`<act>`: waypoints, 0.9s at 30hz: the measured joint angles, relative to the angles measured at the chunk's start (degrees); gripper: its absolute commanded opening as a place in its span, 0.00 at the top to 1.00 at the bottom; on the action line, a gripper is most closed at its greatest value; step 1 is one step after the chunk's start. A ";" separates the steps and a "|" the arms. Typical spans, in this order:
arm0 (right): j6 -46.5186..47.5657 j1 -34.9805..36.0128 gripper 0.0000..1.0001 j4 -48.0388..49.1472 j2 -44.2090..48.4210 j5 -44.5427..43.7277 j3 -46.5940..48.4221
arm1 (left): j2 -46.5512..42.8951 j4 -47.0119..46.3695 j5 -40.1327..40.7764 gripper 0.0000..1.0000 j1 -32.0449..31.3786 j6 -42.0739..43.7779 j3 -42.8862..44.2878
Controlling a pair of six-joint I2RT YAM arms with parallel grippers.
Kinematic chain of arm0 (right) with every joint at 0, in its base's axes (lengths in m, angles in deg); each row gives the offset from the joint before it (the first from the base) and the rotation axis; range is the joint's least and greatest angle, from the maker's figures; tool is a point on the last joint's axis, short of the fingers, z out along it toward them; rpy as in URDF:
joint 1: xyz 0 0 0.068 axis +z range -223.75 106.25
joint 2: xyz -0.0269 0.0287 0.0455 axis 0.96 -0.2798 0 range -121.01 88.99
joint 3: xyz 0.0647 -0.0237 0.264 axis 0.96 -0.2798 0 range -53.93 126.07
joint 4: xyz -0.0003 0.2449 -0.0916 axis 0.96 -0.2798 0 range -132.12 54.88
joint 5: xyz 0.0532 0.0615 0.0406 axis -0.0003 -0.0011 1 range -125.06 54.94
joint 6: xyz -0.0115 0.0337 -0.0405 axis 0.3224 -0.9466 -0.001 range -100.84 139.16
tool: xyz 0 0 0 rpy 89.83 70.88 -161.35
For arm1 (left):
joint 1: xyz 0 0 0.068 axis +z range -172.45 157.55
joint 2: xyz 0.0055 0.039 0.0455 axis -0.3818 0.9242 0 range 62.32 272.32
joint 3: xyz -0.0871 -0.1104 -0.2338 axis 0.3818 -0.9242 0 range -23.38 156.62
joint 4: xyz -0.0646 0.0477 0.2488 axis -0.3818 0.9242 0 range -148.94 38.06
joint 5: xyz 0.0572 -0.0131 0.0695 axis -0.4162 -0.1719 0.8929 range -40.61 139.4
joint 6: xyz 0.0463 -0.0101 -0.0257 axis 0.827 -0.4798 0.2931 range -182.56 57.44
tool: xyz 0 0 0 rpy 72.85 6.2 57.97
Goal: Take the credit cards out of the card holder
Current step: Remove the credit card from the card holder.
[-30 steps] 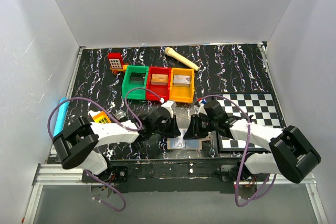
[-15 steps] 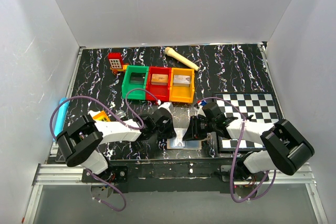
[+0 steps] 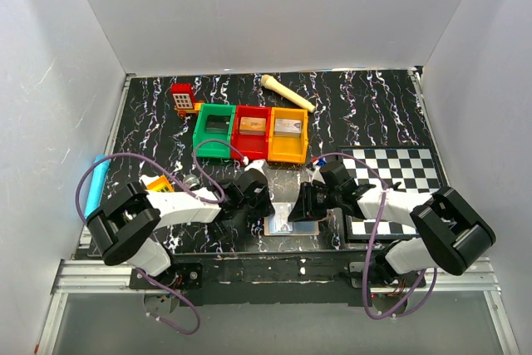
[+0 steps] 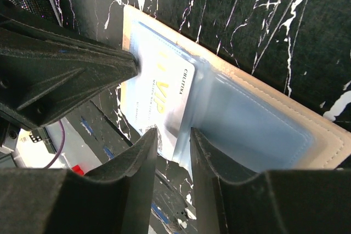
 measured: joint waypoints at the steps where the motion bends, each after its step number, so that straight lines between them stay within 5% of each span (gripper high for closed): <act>1: 0.00 -0.07 0.58 -0.02 0.02 0.00 0.07 | -0.35 0.09 0.20 1.00 0.11 0.00 -0.28; 12: 0.63 -0.28 0.52 -3.65 4.24 -1.20 0.59 | -7.32 -0.66 0.72 0.97 0.42 1.20 -2.75; 27: 0.46 -0.28 0.53 -2.86 2.99 -0.63 0.59 | -1.07 -3.87 -4.63 1.00 0.42 2.43 -2.40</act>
